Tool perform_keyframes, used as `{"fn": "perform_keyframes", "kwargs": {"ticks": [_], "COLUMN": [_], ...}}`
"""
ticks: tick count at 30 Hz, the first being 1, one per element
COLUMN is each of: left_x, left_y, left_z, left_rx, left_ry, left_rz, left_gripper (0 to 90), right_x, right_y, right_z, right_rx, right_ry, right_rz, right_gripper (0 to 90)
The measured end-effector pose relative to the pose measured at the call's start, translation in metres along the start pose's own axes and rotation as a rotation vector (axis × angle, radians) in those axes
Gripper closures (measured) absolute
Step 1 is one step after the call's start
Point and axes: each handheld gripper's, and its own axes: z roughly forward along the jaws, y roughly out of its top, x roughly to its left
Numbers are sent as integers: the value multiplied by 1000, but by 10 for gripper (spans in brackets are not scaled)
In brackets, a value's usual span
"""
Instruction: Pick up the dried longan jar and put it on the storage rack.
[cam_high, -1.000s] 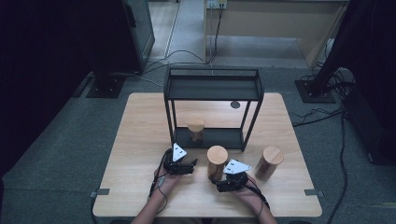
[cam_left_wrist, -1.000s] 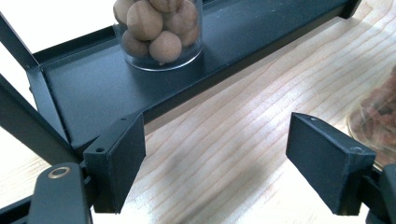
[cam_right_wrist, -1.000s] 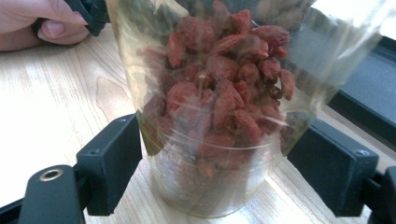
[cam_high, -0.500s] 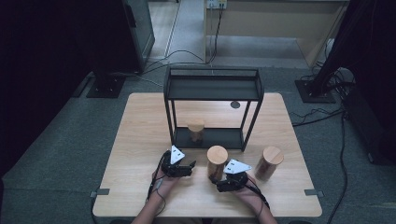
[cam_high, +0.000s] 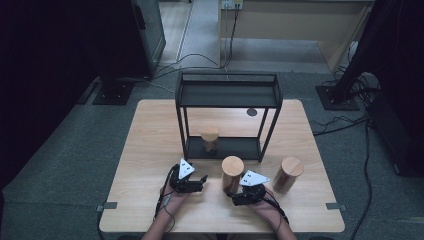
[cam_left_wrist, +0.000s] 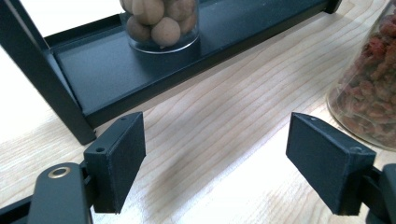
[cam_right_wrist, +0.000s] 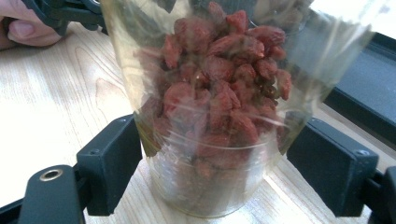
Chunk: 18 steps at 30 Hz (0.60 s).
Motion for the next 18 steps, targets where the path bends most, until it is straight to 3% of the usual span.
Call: {"fn": "perform_keyframes", "kwargs": {"ticks": [18], "left_x": [-2], "left_y": [-2], "left_z": [-4], "left_rx": [5], "left_ry": [7], "left_rz": [1], "left_gripper": [199], "right_x": [0], "right_y": [-2], "right_z": [-1], "right_rx": [-9], "right_ry": [-5], "right_rz": [7], "right_gripper": [179]}}
